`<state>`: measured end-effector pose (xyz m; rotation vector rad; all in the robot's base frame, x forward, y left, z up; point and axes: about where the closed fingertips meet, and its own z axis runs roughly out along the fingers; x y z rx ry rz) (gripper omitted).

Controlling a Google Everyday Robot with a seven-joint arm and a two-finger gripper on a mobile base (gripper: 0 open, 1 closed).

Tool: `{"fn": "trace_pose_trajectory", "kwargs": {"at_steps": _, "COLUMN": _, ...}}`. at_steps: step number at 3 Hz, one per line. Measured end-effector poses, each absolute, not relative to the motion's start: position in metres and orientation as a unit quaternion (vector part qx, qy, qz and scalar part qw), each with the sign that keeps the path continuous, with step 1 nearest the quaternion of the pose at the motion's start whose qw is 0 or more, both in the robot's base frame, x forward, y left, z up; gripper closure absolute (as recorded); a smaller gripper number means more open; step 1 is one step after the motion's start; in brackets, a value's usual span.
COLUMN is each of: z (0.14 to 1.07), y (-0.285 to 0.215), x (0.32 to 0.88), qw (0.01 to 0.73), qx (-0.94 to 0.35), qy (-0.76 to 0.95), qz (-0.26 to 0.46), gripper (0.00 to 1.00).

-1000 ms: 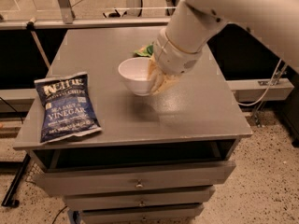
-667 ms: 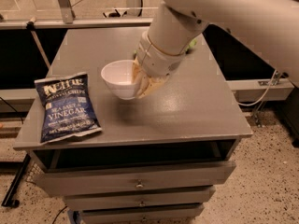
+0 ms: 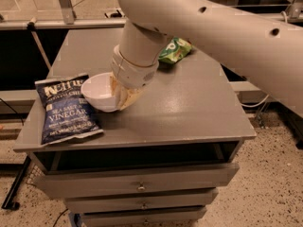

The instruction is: Move white bowl near blue chip bag

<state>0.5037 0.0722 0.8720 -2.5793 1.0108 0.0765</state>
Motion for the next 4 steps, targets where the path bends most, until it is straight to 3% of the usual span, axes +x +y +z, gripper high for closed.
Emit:
{"fn": "trace_pose_trajectory", "kwargs": {"at_steps": 2, "z": 0.8576, "y": 0.0794, "x": 0.5108, "qw": 0.172, "qx": -0.918, "qy": 0.357, "qz": 0.02, "gripper": 1.0}}
{"fn": "trace_pose_trajectory", "kwargs": {"at_steps": 4, "z": 0.8576, "y": 0.0806, "x": 0.5094, "qw": 0.172, "qx": -0.919, "qy": 0.355, "qz": 0.019, "gripper": 0.61}}
